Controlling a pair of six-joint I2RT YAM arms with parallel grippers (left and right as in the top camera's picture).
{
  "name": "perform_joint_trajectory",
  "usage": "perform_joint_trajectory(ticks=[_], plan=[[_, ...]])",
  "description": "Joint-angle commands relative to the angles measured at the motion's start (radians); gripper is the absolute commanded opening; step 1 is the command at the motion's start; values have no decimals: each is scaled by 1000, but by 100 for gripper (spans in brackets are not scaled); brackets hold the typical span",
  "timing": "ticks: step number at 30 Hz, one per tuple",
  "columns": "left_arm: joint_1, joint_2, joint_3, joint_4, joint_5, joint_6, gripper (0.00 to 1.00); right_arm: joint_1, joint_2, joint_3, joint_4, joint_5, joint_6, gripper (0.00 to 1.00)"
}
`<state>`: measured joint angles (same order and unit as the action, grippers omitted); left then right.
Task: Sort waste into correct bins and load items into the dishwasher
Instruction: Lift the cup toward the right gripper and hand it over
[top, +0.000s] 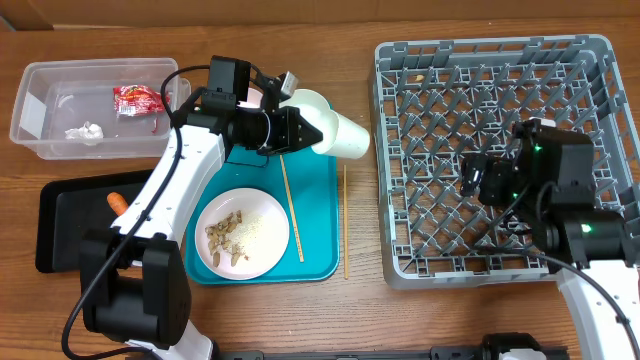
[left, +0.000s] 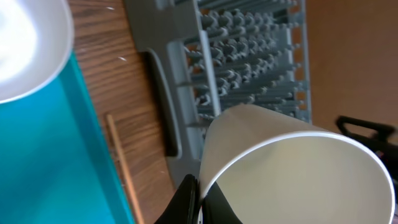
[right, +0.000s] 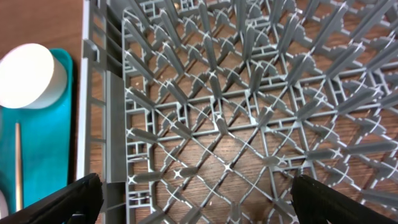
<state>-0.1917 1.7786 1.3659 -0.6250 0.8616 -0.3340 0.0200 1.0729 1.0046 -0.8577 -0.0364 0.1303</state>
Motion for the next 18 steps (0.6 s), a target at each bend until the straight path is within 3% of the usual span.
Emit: perform_joint_trajectory(ticks=[1,4,8,9,18], plan=[[2,-27,17,2,164,-4,4,-5,1,29,23,-24,4,100],[1,-27,17,10,322,-14,4,-5,1,29,97,-219,-28,100],[0,-27,17,63,539,-77,4,-5,35,29,237,-833,-253,100],[0,-27,17,73,563,-93,4,-4,48,29,253,-908,-270,100],[-16,-27,17,113,620,-129,4,5,132,29,427,-1255,-269,100]])
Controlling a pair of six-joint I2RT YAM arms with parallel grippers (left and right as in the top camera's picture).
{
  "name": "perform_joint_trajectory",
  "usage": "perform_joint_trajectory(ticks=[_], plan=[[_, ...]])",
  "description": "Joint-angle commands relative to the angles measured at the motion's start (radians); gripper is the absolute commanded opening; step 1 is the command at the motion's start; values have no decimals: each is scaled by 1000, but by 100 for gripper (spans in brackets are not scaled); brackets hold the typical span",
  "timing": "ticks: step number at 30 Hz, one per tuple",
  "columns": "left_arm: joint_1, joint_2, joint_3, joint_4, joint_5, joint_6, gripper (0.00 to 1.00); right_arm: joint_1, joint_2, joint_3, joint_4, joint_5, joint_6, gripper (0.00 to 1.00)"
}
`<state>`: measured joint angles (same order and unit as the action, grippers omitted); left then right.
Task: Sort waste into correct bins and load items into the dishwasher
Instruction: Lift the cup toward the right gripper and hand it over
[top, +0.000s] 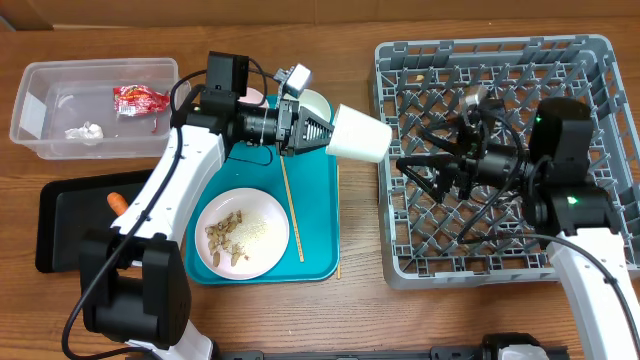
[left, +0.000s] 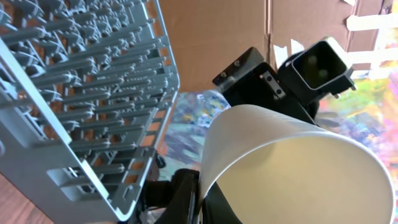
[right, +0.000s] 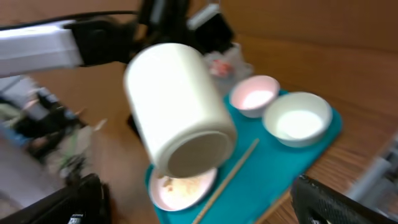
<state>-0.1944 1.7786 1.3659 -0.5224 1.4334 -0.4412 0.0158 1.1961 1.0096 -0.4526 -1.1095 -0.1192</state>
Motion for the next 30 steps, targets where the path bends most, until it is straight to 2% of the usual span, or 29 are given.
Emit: perform_joint_trajectory(ticks=[1,8,26,30], plan=[[-18,-27,17,19,44,-36,4,21,14,24,32,-197,-19,100],[-64,-27,17,142,33,-163,4,101,38,24,40,-94,-18,100],[-97,-27,17,146,42,-188,4,102,74,24,167,132,-12,100],[-97,-27,17,146,29,-188,4,102,84,24,168,48,-13,100]])
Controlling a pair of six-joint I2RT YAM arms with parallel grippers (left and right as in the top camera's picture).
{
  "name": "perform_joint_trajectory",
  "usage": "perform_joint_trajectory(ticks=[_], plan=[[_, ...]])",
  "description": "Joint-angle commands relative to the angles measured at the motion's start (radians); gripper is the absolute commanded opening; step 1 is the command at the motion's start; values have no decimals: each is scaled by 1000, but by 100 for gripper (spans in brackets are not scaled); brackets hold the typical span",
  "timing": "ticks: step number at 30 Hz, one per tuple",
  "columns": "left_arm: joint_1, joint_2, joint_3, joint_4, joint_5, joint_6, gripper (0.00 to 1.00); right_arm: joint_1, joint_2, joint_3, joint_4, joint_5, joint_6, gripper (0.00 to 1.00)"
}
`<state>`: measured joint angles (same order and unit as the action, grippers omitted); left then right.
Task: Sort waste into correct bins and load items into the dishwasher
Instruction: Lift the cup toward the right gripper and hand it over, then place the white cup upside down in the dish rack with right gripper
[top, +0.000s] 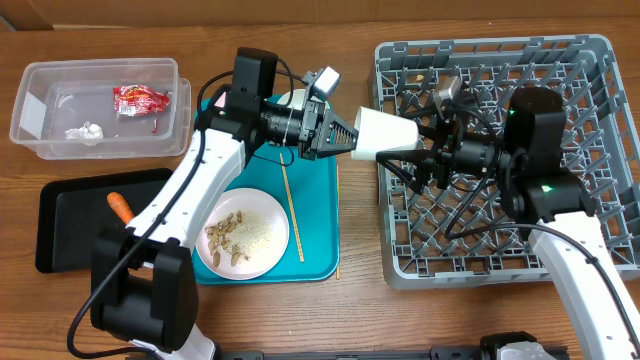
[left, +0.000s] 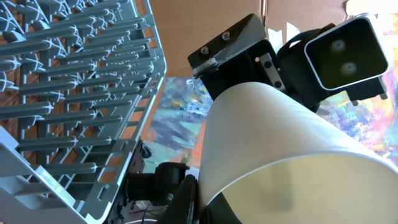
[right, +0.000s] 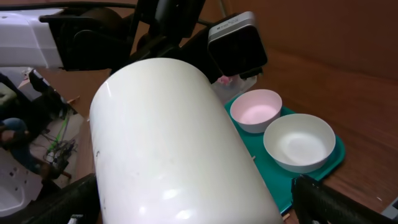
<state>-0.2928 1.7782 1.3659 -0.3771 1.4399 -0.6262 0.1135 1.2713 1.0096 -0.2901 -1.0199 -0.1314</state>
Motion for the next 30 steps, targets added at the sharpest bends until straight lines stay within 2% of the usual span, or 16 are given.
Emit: perform_joint_trajectory(ticks=[1,6,8,12,15,18,22,23,24,25,28,30], plan=[[2,-26,17,1,18,-3,4,4,8,24,6,-69,0,100],[2,-26,17,0,16,-3,4,4,8,24,56,-153,0,93],[2,-26,17,0,16,-3,4,4,8,24,84,-175,0,82],[2,-26,17,1,15,-3,4,4,8,24,79,-179,0,73],[2,-26,17,1,15,-3,4,4,8,24,70,-178,0,62],[2,-26,17,1,8,-2,10,4,8,24,55,-178,0,55],[2,-26,17,1,-18,-2,13,4,8,24,42,-169,22,45],[2,-26,17,1,-20,-2,15,4,8,24,42,-154,49,42],[5,-26,17,1,-28,-2,23,4,8,24,42,-107,104,40],[7,-26,17,1,-33,-2,26,3,8,24,42,-91,119,40],[31,-26,17,-14,-111,3,26,3,3,24,30,20,183,30],[56,-26,17,-35,-201,40,24,3,-11,32,-39,143,188,30]])
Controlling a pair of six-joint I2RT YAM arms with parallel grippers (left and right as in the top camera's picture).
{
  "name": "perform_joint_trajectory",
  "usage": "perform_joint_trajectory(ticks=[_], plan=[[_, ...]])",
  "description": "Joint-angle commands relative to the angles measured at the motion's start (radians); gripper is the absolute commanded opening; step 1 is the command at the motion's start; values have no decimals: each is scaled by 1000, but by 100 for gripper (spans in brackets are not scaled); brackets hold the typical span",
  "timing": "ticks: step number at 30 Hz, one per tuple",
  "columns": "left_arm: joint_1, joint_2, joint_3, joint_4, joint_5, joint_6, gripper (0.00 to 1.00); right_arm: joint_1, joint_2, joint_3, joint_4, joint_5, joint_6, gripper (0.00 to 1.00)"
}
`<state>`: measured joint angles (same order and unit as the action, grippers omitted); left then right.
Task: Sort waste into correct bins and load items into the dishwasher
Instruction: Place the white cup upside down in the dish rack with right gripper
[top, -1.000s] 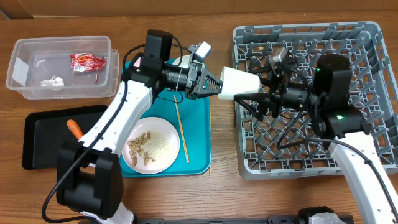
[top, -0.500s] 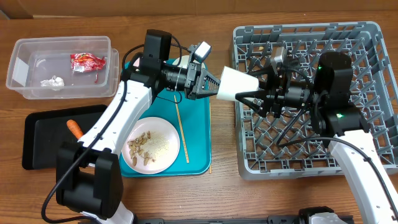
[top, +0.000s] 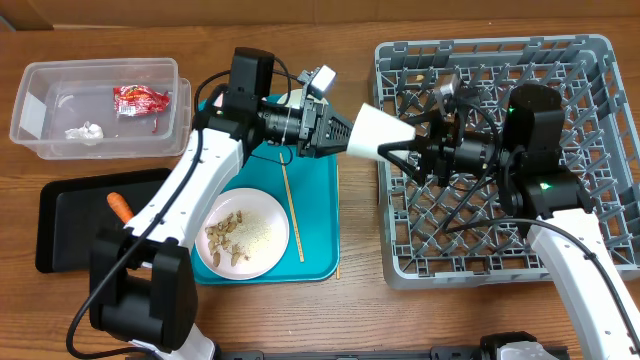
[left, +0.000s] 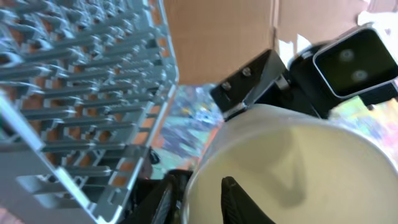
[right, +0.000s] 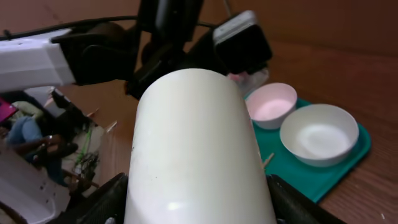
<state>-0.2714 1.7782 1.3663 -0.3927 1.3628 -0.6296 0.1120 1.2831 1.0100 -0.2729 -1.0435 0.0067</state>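
Note:
A white cup (top: 378, 132) lies on its side in the air between the teal tray (top: 315, 240) and the grey dish rack (top: 590, 60). My right gripper (top: 400, 148) is shut on its body, a finger pressed on each side of the cup (right: 196, 143). My left gripper (top: 340, 132) is at the cup's mouth and open: in the left wrist view one finger stands outside the rim and one inside the cup (left: 298, 162), apart from the wall.
On the teal tray lie a plate of food scraps (top: 242, 233), a chopstick (top: 292, 215), a white bowl (right: 319, 134) and a pink bowl (right: 272, 104). A clear bin (top: 95, 105) holds a red wrapper (top: 138, 98). A black tray (top: 75, 215) holds a carrot piece (top: 120, 205).
My right gripper's fingers stood wide of the cup; now they are shut on its body. My left gripper's fingers, pinched on the rim before, now stand apart.
My left gripper held the cup by its rim over the tray's right edge while my right gripper faced down into the rack. Then the right gripper faced the cup, open. The cup came between its fingers, and now the right grips it while the left is open.

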Motion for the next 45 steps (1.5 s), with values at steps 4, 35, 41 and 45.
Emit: perform_joint_trajectory(ticks=[4,35,41,45], plan=[[58,-26,17,-105,-310,142,24,-20,-29,99,-241,343,50,22],[133,-26,17,-554,-982,271,23,-715,249,336,-978,937,129,100],[133,-26,17,-571,-982,272,28,-715,249,341,-977,917,174,100],[133,-26,17,-587,-986,272,34,-711,233,346,-962,823,145,100]])
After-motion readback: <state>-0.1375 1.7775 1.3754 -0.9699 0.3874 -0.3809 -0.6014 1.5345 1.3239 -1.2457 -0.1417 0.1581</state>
